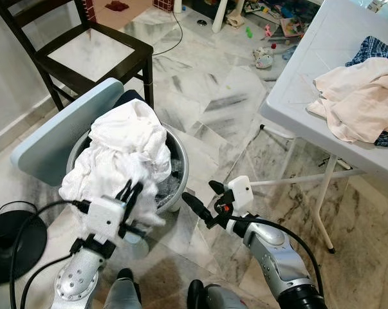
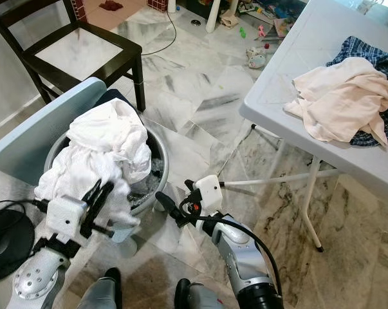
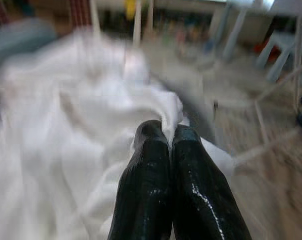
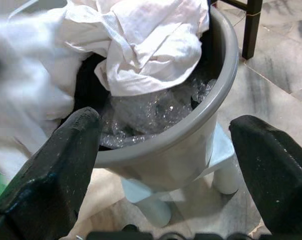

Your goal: Hang hanger

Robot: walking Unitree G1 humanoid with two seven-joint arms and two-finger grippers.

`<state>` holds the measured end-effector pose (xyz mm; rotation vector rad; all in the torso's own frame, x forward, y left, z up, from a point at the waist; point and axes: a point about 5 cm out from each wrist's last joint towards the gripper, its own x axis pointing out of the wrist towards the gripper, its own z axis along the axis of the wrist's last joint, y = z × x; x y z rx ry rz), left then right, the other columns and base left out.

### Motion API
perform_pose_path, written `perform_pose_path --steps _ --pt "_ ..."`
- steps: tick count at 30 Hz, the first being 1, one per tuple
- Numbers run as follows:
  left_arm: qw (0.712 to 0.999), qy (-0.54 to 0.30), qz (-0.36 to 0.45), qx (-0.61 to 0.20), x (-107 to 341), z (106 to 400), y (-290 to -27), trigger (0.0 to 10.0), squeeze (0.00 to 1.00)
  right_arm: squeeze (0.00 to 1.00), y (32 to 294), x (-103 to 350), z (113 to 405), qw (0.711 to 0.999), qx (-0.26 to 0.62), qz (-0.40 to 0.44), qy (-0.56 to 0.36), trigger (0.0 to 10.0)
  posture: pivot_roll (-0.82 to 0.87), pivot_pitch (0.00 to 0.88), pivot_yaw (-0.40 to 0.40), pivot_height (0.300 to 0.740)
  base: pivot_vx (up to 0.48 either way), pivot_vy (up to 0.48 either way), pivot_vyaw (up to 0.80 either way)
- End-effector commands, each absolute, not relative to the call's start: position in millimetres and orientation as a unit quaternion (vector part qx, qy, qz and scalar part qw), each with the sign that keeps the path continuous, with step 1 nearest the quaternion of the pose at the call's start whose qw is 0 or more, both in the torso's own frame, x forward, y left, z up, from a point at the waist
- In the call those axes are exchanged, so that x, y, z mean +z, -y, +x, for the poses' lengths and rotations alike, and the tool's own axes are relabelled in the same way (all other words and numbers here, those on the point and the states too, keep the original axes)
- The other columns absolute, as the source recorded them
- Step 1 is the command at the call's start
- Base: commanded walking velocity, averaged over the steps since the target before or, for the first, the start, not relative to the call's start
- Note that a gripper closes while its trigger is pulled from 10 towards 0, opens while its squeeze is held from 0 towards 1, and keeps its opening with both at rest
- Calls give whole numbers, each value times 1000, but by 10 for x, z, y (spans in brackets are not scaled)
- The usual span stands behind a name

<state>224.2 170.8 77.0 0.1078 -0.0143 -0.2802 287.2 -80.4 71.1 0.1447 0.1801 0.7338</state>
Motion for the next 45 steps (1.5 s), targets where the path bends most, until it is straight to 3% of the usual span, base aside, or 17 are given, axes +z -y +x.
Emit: perform_pose_path --steps 1,6,18,21,26,33,34,35,36,37,42,45 --pt "989 -19 37 -144 678 2198 -1686 0 0 0 833 649 2832 927 357 64 -99 10000 217 271 -169 740 0 0 0" --pt "986 -65 -6 -152 615 2090 -1656 0 0 0 851 631 2816 926 360 55 -100 10000 211 279 -177 740 0 0 0" --pt "980 55 56 -186 1146 1770 -1778 0 0 0 722 565 2764 911 395 41 -115 10000 284 338 -201 740 0 0 0" --pt "984 44 46 -167 1090 1670 -1836 0 0 0 689 561 2767 909 399 41 -115 10000 292 341 -199 740 0 0 0" --pt "994 -44 50 -88 638 1437 -2172 0 0 0 682 550 2798 907 401 40 -118 10000 307 340 -199 740 0 0 0" --pt "991 -118 65 6 231 1458 -2507 0 0 0 673 548 2816 906 406 33 -117 10000 300 331 -199 740 0 0 0" --pt "989 -120 82 31 203 1520 -2535 1176 0 0 685 551 2824 906 406 31 -116 10000 293 324 -196 740 0 0 0" --pt "989 -115 84 36 208 1554 -2537 5451 0 0 689 553 2829 907 405 31 -116 10000 293 323 -195 740 0 0 0" --pt "989 -104 94 39 225 1630 -2547 10000 357 0 697 556 2839 908 402 31 -114 10000 293 323 -195 740 0 0 0" --pt "990 -90 102 33 267 1698 -2536 10000 1000 0 700 557 2842 908 402 31 -114 10000 289 316 -194 740 0 0 0" --pt "989 22 145 1 880 2052 -2261 10000 1000 0 714 554 2854 911 397 27 -111 10000 272 295 -178 740 0 0 0" --pt "981 57 183 -6 1016 2152 -2189 10000 1000 0 734 551 2857 914 391 24 -107 10000 265 289 -170 740 0 0 0"
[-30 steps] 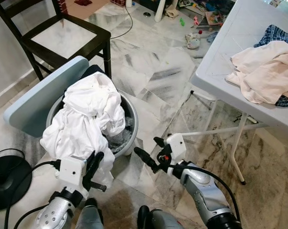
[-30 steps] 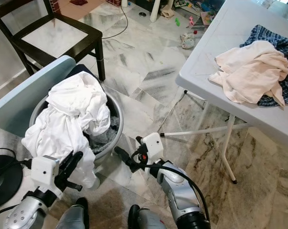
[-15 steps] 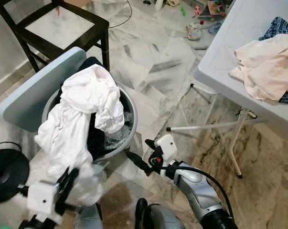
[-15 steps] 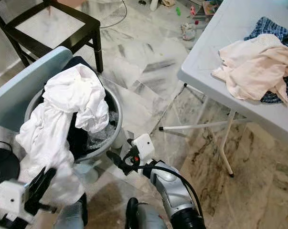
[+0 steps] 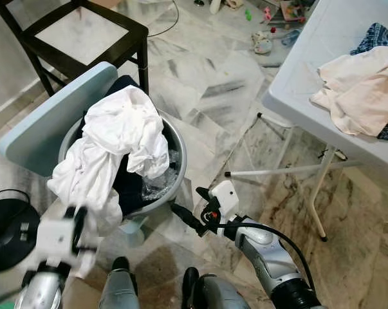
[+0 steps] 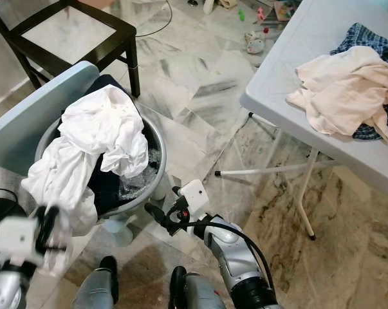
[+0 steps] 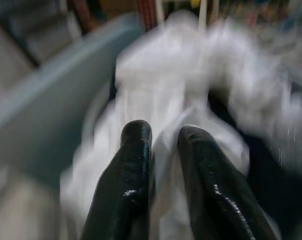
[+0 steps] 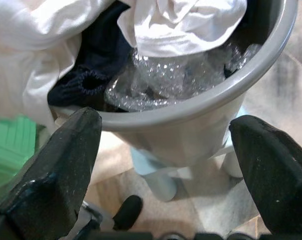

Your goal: Hang hanger

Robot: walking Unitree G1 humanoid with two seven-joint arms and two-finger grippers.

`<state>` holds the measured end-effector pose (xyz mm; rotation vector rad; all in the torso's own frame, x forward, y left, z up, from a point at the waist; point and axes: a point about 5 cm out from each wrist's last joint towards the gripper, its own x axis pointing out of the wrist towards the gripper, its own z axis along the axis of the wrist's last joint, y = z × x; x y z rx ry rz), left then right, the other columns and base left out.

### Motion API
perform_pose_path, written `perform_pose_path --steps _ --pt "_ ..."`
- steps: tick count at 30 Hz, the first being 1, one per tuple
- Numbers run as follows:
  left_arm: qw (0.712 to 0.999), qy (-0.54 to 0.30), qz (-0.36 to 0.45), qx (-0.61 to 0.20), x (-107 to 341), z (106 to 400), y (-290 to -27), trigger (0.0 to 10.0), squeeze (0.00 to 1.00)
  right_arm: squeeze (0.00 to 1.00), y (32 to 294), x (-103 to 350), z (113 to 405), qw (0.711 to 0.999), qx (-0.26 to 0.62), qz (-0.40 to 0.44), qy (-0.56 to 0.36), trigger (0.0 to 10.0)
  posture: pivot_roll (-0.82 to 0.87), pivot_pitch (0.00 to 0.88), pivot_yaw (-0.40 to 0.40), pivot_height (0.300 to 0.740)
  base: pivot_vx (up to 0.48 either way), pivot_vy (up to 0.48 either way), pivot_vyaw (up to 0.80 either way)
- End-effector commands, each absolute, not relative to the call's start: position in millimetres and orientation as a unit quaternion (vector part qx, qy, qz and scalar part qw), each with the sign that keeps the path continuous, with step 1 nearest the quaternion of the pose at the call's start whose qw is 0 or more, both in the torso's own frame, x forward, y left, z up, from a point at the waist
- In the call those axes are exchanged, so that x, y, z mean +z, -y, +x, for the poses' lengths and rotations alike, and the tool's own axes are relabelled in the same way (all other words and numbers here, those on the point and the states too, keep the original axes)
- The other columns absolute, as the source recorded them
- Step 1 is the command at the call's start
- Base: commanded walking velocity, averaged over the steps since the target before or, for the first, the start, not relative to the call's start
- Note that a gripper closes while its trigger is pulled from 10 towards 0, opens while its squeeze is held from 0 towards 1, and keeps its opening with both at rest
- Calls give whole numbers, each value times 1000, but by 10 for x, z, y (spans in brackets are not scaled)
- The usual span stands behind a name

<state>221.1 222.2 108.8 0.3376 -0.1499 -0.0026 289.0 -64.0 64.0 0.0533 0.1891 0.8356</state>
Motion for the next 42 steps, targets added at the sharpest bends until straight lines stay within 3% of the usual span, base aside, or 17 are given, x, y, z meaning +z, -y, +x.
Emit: perform_pose_path --steps 1,7,17,21,25,40,41,42 --pt "976 79 203 -14 1104 2197 -2139 10000 1000 0 745 550 2858 916 385 25 -106 10000 260 287 -167 740 0 0 0" --pt "968 104 225 -41 1247 2314 -2029 10000 1000 0 772 545 2845 921 375 23 -101 10000 243 285 -158 740 0 0 0" --pt "961 103 256 -35 1397 2546 -2134 10000 1000 0 778 533 2843 925 367 19 -99 10000 232 287 -153 740 0 0 0" --pt "965 31 254 -64 1202 2854 -2261 10000 1000 0 746 543 2840 924 369 19 -96 10000 228 296 -165 740 0 0 0" --pt "975 -1 218 -44 1112 3088 -2314 10000 1000 0 716 563 2832 921 378 10 -91 10000 217 302 -170 740 0 0 0" --pt "978 25 192 -74 1207 3539 -2009 10000 1000 0 840 600 2738 935 346 8 -78 10000 120 335 -154 740 0 0 0" --pt "980 24 182 -82 1200 3571 -1953 10000 290 0 851 611 2732 937 341 7 -76 10000 111 337 -151 740 0 0 0" --pt "980 24 182 -82 1200 3571 -1953 10000 290 0 851 611 2732 937 341 7 -76 10000 111 337 -151 740 0 0 0"
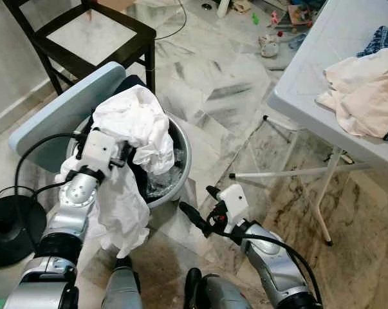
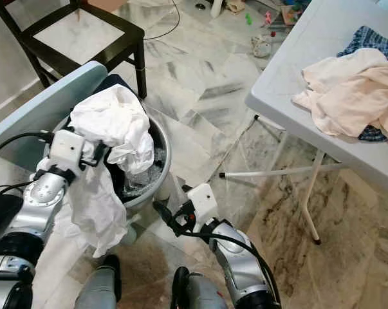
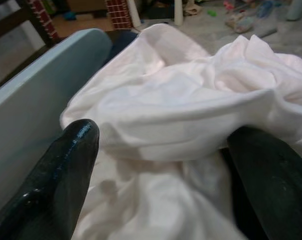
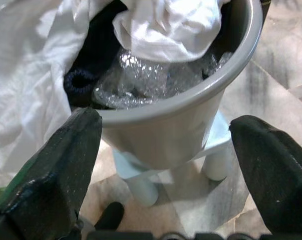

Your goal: Hang hanger

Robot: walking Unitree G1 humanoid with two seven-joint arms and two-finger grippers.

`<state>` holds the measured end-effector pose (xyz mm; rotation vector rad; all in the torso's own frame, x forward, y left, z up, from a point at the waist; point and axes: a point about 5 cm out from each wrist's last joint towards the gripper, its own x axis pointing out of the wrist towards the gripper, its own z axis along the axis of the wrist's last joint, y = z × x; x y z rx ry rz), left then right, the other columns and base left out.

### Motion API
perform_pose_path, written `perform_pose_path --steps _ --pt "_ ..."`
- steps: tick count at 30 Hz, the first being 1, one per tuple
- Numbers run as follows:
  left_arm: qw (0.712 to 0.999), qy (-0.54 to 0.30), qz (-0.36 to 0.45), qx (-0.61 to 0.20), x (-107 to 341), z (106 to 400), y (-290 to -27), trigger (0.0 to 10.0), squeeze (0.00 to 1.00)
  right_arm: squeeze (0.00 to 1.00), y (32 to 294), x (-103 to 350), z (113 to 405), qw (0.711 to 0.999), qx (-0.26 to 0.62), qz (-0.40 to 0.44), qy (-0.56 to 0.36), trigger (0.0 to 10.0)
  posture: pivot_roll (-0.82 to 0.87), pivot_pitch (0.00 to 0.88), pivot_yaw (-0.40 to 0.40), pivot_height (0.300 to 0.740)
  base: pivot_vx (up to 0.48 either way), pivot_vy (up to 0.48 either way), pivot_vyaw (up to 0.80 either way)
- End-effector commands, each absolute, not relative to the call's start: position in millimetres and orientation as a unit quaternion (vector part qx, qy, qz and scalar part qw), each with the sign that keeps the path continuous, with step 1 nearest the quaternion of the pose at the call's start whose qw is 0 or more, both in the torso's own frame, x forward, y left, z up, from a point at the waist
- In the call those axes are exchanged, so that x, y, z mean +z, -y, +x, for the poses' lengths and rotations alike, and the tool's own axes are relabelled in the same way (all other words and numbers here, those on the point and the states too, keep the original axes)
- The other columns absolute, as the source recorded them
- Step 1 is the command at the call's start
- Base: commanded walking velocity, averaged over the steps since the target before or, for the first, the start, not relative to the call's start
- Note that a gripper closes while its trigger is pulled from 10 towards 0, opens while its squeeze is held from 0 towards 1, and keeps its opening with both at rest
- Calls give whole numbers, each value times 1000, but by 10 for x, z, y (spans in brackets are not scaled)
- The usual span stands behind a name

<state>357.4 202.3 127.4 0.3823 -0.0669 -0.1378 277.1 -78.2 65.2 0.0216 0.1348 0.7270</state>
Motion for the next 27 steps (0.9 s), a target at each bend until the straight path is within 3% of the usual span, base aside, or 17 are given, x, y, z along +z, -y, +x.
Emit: perform_pose_path --steps 1,10,18,22,27 --pt "980 23 178 -85 1195 3592 -1912 10000 24 0 861 622 2730 939 337 6 -73 10000 107 338 -150 740 0 0 0" --pt "979 61 160 -108 1347 3688 -1599 10000 0 0 919 657 2727 942 328 -2 -70 10000 94 333 -136 740 0 0 0" --pt "969 97 149 -174 1200 3439 -1400 10000 0 0 897 652 2721 943 325 -2 -71 10000 116 332 -133 740 0 0 0" --pt "963 119 170 -173 1176 3278 -1419 10000 0 0 866 648 2720 941 332 -4 -72 10000 133 334 -136 740 0 0 0" --pt "960 172 192 -107 1311 3084 -1617 10000 0 0 865 642 2741 940 334 -6 -74 10000 151 336 -140 740 0 0 0"
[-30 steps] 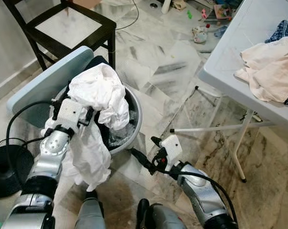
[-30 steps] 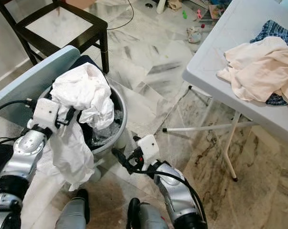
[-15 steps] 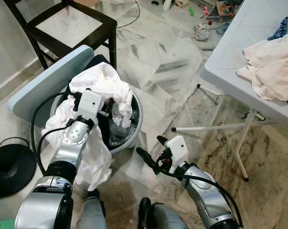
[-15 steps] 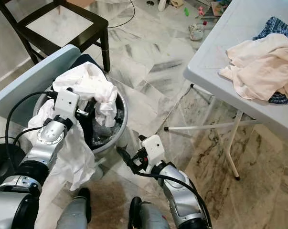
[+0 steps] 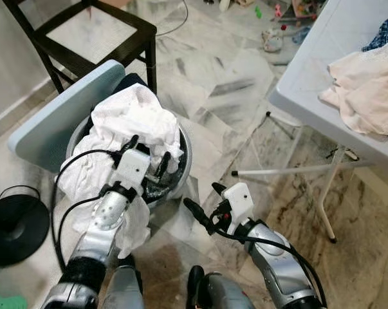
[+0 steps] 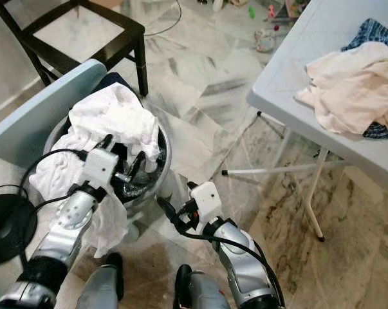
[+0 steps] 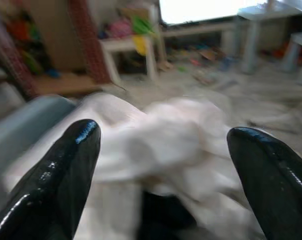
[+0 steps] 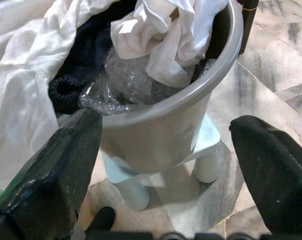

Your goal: Hang hanger

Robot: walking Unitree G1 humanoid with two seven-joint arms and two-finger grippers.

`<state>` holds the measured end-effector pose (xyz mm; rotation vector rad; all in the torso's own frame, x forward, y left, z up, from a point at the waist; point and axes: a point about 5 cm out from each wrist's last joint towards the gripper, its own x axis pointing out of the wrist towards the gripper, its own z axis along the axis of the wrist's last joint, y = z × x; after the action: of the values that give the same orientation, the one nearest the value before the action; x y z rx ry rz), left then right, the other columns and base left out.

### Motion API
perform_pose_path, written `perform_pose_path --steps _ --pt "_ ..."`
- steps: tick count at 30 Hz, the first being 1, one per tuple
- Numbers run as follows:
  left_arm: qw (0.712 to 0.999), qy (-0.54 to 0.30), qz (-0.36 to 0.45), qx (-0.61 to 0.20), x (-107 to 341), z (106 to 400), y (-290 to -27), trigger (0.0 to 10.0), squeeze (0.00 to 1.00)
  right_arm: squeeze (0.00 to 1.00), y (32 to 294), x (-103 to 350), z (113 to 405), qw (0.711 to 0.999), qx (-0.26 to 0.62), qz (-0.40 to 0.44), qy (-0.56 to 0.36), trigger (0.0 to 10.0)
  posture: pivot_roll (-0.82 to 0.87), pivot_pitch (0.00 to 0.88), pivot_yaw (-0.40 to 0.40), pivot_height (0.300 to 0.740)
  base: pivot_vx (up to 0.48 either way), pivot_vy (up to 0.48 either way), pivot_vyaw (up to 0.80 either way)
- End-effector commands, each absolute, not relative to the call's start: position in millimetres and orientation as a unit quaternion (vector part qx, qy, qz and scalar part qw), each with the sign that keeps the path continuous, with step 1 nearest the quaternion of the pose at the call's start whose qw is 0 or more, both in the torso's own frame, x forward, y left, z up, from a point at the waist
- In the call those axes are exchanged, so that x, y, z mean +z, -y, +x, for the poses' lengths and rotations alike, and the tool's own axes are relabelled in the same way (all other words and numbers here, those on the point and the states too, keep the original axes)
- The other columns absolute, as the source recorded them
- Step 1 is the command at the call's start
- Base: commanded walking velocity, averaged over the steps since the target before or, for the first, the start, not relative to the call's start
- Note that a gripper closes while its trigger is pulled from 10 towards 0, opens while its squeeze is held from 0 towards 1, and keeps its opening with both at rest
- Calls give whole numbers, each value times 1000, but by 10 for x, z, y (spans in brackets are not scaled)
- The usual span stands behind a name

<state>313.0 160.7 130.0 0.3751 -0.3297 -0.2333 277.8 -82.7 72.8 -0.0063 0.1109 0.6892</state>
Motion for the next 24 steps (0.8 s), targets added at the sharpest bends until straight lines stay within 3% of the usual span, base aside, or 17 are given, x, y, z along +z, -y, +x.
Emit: perform_pose_path --steps 1,8,17,18,19,20,24 --pt "960 177 196 -93 1332 3064 -1678 10000 1000 0 861 642 2745 939 335 -6 -74 10000 151 336 -140 740 0 0 0" --pt "966 131 220 -23 1335 3170 -2127 10000 1000 0 836 645 2750 935 346 -7 -74 10000 163 339 -154 740 0 0 0" --pt "969 96 210 -86 1399 3499 -1986 10000 1000 0 869 638 2731 936 343 -14 -75 10000 114 346 -154 740 0 0 0" --pt "968 93 208 -105 1406 3533 -1915 10000 624 0 887 635 2723 938 338 -15 -75 10000 106 347 -150 740 0 0 0" --pt "968 94 205 -113 1414 3552 -1881 10000 478 0 895 633 2717 939 336 -15 -75 10000 88 348 -143 740 0 0 0" --pt "967 96 201 -122 1427 3573 -1835 10000 0 0 907 627 2708 940 332 -14 -76 10000 84 349 -141 740 0 0 0" --pt "967 58 184 -167 1318 3629 -1653 10000 0 0 939 597 2664 943 321 -15 -81 10000 60 349 -131 740 0 0 0"
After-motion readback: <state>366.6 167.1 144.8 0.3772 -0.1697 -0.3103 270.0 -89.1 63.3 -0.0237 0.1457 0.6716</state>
